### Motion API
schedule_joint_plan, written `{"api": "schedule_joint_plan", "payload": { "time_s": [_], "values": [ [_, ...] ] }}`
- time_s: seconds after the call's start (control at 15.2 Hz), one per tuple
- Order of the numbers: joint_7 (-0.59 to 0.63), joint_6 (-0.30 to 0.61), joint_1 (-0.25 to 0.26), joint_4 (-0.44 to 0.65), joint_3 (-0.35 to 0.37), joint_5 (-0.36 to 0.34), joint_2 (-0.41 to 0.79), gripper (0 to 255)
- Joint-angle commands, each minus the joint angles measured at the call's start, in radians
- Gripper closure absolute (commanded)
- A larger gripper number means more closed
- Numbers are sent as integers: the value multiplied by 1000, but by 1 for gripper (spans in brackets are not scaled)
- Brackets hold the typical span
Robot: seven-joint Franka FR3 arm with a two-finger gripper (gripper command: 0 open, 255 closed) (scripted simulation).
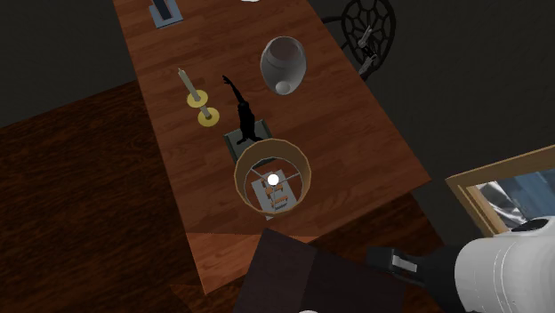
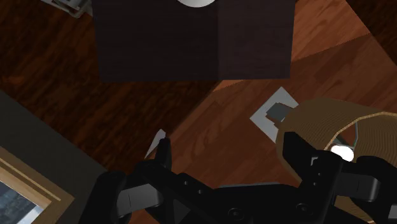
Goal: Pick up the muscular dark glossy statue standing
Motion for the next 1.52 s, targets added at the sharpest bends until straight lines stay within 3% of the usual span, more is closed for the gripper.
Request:
{"api": "schedule_joint_plan", "payload": {
  "time_s": [0.0, 0.73, 1.45],
  "values": [
    [0, 0, 0, 0, 0, 0, 0, 0],
    [68, 261, 86, 55, 126, 110, 295, 0],
    [134, 450, 151, 246, 243, 137, 644, 0]
  ]
}}
